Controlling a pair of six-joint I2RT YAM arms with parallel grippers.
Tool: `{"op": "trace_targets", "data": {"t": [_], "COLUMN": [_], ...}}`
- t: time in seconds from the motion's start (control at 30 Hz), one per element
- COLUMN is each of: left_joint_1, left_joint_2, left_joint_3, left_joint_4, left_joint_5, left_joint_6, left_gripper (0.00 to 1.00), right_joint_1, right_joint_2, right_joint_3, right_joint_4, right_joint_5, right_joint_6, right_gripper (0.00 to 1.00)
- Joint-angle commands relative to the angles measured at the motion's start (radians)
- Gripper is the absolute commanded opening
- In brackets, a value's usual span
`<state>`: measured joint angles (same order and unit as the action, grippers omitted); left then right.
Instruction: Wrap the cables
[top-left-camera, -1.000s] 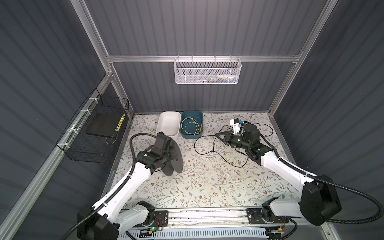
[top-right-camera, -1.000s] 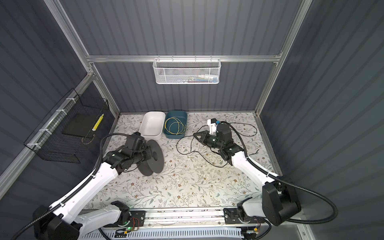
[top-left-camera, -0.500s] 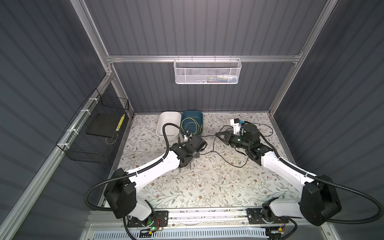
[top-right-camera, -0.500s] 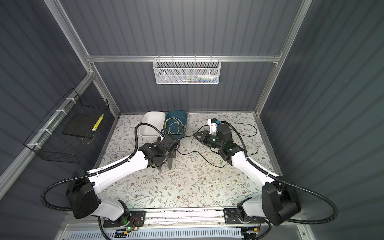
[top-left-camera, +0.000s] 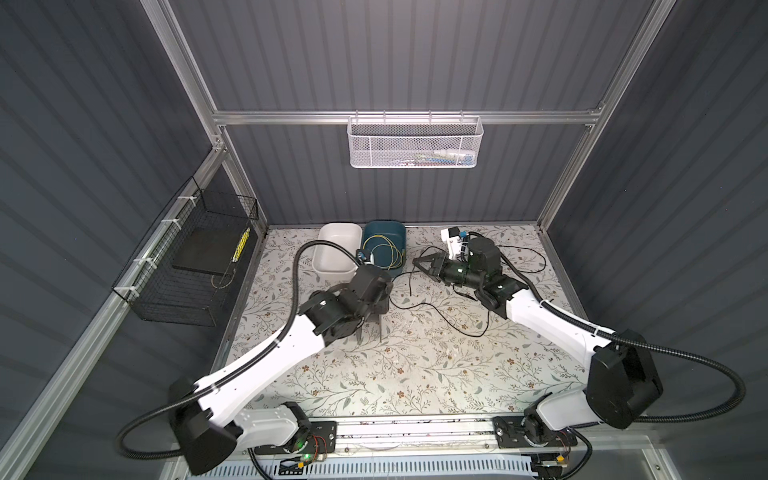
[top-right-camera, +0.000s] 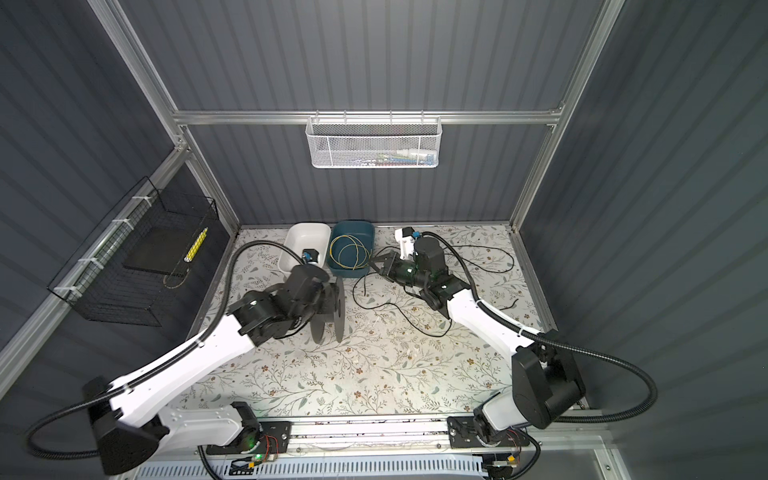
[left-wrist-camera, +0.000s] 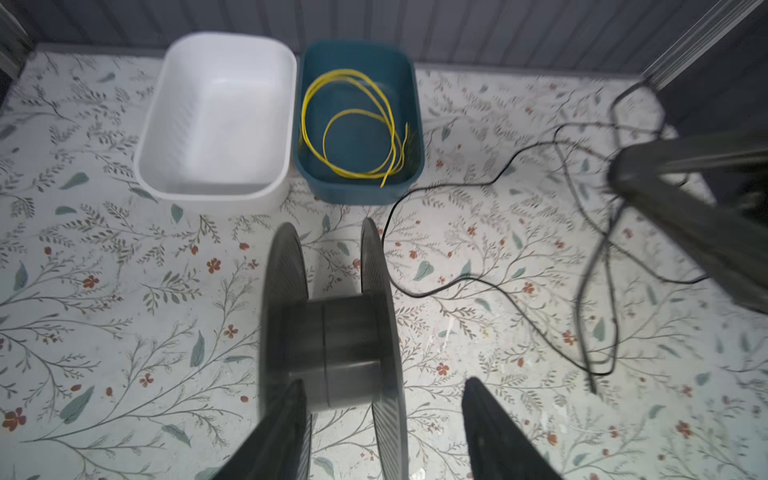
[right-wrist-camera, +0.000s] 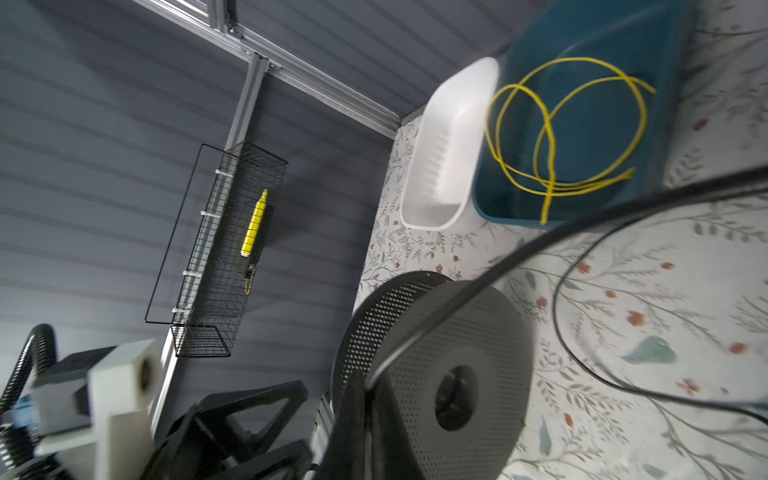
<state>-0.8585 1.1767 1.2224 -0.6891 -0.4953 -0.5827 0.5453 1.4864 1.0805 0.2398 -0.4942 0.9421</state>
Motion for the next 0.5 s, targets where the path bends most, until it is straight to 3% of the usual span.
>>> {"op": "trace_targets", "data": {"t": [0.0,0.13,0.27,0.37,0.47], "left_joint_1": [0.007,0.026,0.095,0.096,0.098], "left_joint_2": [-0.049,-0.125,-0.131,-0.101,-0.069], "left_joint_3": [-0.011,-0.193,-0.340,-0.324,-0.320], "left_joint_4": [-0.108,-0.033,0.132,0.108,0.149], "left_joint_5": [-0.074,-0.041,0.172,0.119,0.136], "left_joint_6": [-0.005,-0.058,-0.022,0.016,0.080], "left_gripper": [0.65,0.60,0.52,0.40,0.30], "right_joint_1": [0.053,0.131,0.128,0.127,0.128], "right_joint_2": [0.051,0.139,0.158,0.148,0.143], "right_joint_3": [0.089,0.183,0.185,0.183,0.165], "right_joint_4": [0.027,0.017,0.039,0.026,0.036], "right_joint_5": [0.008,0.025,0.028,0.018,0.014], "right_joint_6": [-0.014,-0.027,-0.010,-0.015,-0.006], "right_gripper": [0.00,0.00,0.00,0.00,0.00]}}
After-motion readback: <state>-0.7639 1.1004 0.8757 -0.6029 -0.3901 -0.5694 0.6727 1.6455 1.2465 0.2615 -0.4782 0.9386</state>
